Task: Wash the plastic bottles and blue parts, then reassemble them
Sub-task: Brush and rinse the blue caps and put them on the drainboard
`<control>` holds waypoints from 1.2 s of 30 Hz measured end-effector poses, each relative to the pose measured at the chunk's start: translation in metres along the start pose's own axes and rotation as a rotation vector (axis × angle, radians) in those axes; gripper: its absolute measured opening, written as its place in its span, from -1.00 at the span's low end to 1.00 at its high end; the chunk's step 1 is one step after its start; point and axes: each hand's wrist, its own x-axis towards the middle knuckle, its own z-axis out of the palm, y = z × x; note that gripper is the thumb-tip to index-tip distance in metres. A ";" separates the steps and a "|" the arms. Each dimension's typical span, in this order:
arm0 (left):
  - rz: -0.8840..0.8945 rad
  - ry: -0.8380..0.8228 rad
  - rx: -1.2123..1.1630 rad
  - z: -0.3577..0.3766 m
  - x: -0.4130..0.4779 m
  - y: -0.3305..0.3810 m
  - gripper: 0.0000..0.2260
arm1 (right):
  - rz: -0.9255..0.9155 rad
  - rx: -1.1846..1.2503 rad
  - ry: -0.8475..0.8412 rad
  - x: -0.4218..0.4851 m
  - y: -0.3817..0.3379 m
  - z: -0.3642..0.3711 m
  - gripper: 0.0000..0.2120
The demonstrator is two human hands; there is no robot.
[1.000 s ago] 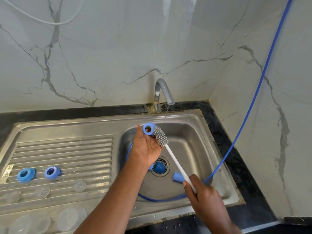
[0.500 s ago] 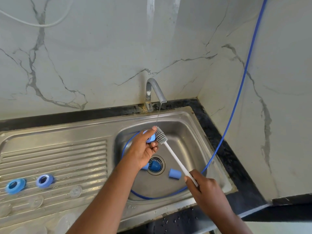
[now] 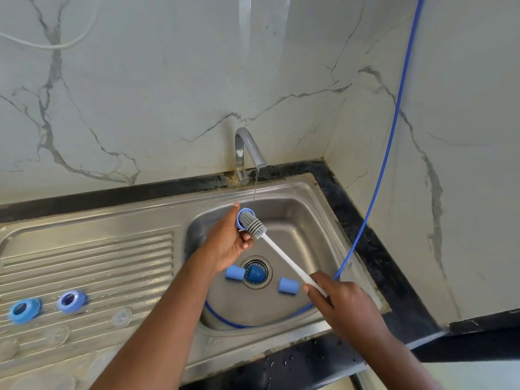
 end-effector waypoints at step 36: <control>0.156 0.395 0.564 0.017 0.011 0.006 -0.65 | 0.006 0.062 -0.114 0.058 0.002 -0.040 -0.81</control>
